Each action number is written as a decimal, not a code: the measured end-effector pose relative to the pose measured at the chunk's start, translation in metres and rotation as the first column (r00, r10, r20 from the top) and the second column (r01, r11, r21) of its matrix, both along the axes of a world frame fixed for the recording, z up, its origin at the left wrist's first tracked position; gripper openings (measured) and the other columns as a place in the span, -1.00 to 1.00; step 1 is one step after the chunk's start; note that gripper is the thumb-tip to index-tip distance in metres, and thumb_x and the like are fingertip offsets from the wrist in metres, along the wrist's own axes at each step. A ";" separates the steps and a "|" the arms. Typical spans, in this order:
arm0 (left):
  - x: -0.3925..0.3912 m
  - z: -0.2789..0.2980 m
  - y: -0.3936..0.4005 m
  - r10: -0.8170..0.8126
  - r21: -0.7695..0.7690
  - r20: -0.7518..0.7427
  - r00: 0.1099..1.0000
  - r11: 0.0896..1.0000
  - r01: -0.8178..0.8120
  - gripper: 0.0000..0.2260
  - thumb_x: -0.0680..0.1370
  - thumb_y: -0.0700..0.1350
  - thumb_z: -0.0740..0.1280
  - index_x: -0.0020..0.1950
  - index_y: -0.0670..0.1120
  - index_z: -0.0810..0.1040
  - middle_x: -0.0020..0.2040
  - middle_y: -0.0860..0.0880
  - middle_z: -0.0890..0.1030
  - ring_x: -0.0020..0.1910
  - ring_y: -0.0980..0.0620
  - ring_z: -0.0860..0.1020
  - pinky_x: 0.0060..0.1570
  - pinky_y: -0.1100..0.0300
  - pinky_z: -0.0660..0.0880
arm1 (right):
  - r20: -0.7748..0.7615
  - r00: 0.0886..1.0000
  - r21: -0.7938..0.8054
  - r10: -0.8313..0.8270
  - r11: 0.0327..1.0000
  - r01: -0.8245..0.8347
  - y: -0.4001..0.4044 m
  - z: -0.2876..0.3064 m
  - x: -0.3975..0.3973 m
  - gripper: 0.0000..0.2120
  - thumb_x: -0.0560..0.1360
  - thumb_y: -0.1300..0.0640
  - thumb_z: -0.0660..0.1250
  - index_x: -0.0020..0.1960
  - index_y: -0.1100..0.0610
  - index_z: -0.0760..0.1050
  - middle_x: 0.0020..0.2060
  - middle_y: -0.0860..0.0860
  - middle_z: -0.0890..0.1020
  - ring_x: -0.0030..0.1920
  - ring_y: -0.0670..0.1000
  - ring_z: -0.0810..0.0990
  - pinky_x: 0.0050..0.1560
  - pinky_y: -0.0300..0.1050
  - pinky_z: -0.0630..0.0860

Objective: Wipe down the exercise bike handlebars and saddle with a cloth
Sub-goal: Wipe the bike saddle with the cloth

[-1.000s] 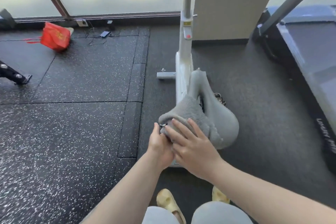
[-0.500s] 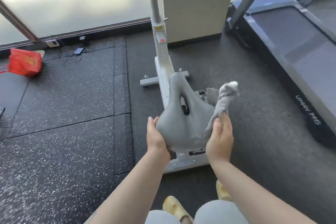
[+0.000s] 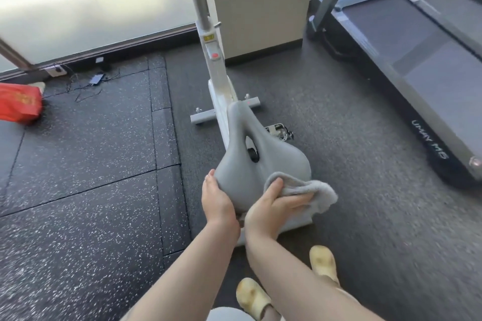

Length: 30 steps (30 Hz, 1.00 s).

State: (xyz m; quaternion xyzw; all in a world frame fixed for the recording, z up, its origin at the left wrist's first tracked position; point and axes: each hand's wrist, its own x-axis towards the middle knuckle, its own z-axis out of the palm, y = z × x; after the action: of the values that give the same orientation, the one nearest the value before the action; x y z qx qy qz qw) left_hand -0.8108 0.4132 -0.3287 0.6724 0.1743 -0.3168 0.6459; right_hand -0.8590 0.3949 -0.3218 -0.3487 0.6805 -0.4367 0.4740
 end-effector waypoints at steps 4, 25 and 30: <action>-0.004 0.005 0.003 -0.041 0.022 0.115 0.993 0.999 0.038 -0.71 0.66 -0.03 0.09 0.31 0.06 0.49 0.21 0.04 0.54 0.13 0.02 0.53 0.19 0.05 0.46 | -0.179 0.946 -0.274 0.271 0.909 -0.313 -0.018 -0.020 -0.032 -0.35 0.51 -0.10 0.22 0.48 0.23 0.20 0.39 0.25 0.27 0.41 0.19 0.24 0.40 -0.20 0.12; -0.018 0.005 -0.025 0.099 0.315 0.390 0.915 0.920 -0.234 -0.69 0.61 -0.11 0.11 0.20 0.06 0.60 0.15 0.09 0.63 0.15 0.03 0.54 0.24 -0.02 0.43 | -0.808 -0.077 0.258 0.584 0.232 -0.938 -0.126 0.009 0.023 -0.32 0.63 -0.14 -0.02 0.55 0.23 -0.17 0.39 0.23 0.32 0.29 0.23 0.43 0.12 0.11 0.43; -0.018 0.007 -0.027 0.125 0.301 0.410 0.903 0.916 -0.264 -0.70 0.61 -0.14 0.13 0.16 0.04 0.63 0.02 0.17 0.61 0.11 0.09 0.53 0.17 0.12 0.43 | -0.745 -0.042 0.182 0.665 0.142 -0.973 -0.140 0.008 0.049 -0.36 0.65 -0.09 -0.03 0.56 0.18 -0.22 0.47 0.29 0.14 0.38 0.27 0.32 0.22 0.12 0.37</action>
State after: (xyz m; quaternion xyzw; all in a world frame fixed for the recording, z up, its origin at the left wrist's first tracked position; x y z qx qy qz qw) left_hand -0.8286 0.3860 -0.3222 0.8038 0.1658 -0.0763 0.5662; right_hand -0.8100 0.2549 -0.3142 -0.9124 0.3158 -0.0074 0.2603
